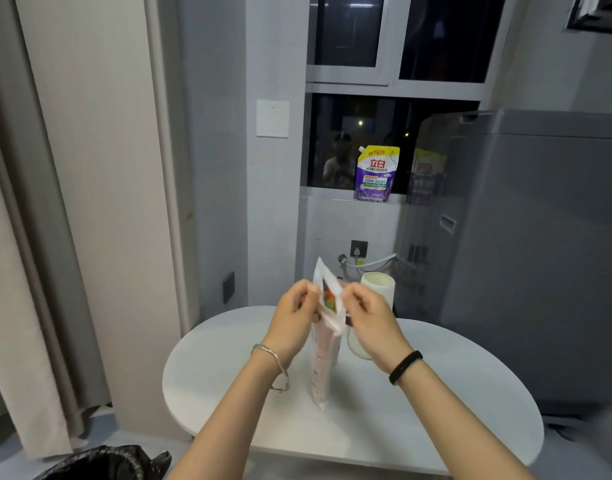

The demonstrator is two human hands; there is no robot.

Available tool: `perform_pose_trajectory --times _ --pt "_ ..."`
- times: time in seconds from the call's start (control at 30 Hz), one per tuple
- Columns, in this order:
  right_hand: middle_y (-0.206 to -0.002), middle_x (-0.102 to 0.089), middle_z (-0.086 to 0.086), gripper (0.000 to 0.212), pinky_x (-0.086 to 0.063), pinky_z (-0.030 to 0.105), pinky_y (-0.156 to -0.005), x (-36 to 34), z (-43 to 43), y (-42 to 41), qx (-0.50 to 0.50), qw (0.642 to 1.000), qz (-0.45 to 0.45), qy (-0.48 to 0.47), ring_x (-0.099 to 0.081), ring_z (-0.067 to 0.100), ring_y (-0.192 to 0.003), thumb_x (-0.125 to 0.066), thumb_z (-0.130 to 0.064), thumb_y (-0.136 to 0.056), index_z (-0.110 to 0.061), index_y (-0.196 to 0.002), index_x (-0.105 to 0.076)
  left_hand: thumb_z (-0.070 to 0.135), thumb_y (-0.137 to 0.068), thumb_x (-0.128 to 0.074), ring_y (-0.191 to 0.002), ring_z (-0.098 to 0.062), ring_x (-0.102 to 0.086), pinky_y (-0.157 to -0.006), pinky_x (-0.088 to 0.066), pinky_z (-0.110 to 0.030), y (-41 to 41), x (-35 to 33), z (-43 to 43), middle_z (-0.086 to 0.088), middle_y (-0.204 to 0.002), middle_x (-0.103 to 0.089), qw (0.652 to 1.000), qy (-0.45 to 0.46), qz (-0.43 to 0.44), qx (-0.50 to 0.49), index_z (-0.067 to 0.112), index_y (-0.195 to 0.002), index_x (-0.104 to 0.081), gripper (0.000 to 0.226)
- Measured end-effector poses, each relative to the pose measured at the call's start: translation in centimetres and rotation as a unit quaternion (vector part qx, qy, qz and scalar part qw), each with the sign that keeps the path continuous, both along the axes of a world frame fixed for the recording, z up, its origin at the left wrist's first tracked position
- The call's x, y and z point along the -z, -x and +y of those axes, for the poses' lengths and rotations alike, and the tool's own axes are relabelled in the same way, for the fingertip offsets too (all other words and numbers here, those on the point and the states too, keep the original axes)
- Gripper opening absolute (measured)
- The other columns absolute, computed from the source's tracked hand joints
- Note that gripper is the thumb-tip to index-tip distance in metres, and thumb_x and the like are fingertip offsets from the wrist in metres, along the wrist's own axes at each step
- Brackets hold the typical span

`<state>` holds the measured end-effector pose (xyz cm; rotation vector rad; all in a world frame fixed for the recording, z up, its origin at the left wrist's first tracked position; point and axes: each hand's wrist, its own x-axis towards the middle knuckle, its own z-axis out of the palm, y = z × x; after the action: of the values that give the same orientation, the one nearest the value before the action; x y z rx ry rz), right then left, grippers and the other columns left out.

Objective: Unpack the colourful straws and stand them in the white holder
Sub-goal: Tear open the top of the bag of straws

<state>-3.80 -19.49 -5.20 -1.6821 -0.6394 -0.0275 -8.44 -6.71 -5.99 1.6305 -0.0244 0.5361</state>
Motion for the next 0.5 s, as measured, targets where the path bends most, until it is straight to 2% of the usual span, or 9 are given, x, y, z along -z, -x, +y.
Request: perform_pose_trajectory --times 0.07,0.1,0.2,0.27,0.3,0.4,0.5 --pt "-0.129 -0.057 0.001 0.029 -0.058 0.025 -0.077 -0.6 -0.9 -0.7 0.030 0.999 -0.008 -0.026 -0.061 0.007 -0.096 -0.042 -0.010 -0.097 -0.009 -0.070 -0.053 0.018 -0.100 -0.043 -0.067 -0.013 -0.044 -0.059 -0.042 -0.019 0.2 -0.2 1.1 -0.006 -0.075 -0.049 1.000 -0.007 -0.009 -0.027 0.006 -0.077 -0.046 0.026" --pt "-0.132 -0.055 0.000 0.028 -0.058 0.023 -0.077 -0.9 -1.2 -0.9 0.033 0.999 -0.026 -0.014 -0.059 0.006 -0.099 -0.043 -0.013 -0.098 -0.012 -0.072 -0.054 0.020 -0.100 -0.043 -0.068 -0.013 -0.044 -0.057 -0.043 -0.019 0.3 -0.3 1.5 -0.005 -0.075 -0.049 0.999 -0.027 -0.004 -0.030 0.006 -0.078 -0.047 0.026" --pt "-0.131 -0.056 -0.003 0.019 -0.053 0.017 -0.079 -1.2 -1.1 -1.4 0.024 0.993 -0.085 0.078 -0.059 0.010 -0.105 -0.043 -0.019 -0.098 -0.015 -0.091 -0.060 0.028 -0.099 -0.044 -0.070 -0.012 -0.050 -0.056 -0.054 -0.022 1.1 -0.8 1.7 0.001 -0.077 -0.052 0.998 -0.043 0.053 0.014 0.011 -0.078 -0.048 0.028" --pt "-0.125 -0.058 -0.005 0.023 -0.050 0.016 -0.084 -1.6 -0.8 -1.6 0.018 0.984 -0.129 0.123 -0.056 0.007 -0.106 -0.043 -0.022 -0.098 -0.018 -0.112 -0.061 0.049 -0.095 -0.042 -0.068 -0.014 -0.063 -0.056 -0.059 -0.030 1.7 -1.3 1.4 0.000 -0.085 -0.057 0.992 -0.003 0.125 0.026 0.013 -0.082 -0.052 0.039" --pt "-0.125 -0.057 -0.006 0.025 -0.048 0.019 -0.090 -1.9 -0.8 -1.7 0.015 0.977 -0.156 0.145 -0.054 0.007 -0.110 -0.042 -0.022 -0.098 -0.018 -0.115 -0.061 0.062 -0.091 -0.038 -0.068 -0.017 -0.069 -0.055 -0.059 -0.032 2.0 -1.6 1.4 -0.001 -0.090 -0.059 0.984 0.028 0.172 0.031 0.014 -0.085 -0.053 0.050" --pt "-0.132 -0.052 -0.006 0.021 -0.040 0.022 -0.096 -3.2 -0.9 -1.9 0.004 0.949 -0.231 0.214 -0.046 0.003 -0.114 -0.042 -0.022 -0.098 -0.012 -0.095 -0.061 0.084 -0.075 -0.028 -0.081 -0.034 -0.073 -0.058 -0.059 -0.037 2.3 -1.7 2.0 -0.011 -0.102 -0.073 0.931 0.170 0.299 0.124 0.011 -0.096 -0.057 0.081" --pt "-0.133 -0.051 -0.005 0.024 -0.044 0.028 -0.093 -4.5 -0.9 -1.4 -0.004 0.918 -0.306 0.253 -0.050 0.004 -0.107 -0.042 -0.024 -0.098 -0.009 -0.089 -0.059 0.084 -0.076 -0.030 -0.103 -0.044 -0.065 -0.075 -0.059 -0.047 1.8 -1.1 2.7 -0.028 -0.122 -0.062 0.846 0.354 0.312 0.247 -0.003 -0.123 -0.052 0.101"
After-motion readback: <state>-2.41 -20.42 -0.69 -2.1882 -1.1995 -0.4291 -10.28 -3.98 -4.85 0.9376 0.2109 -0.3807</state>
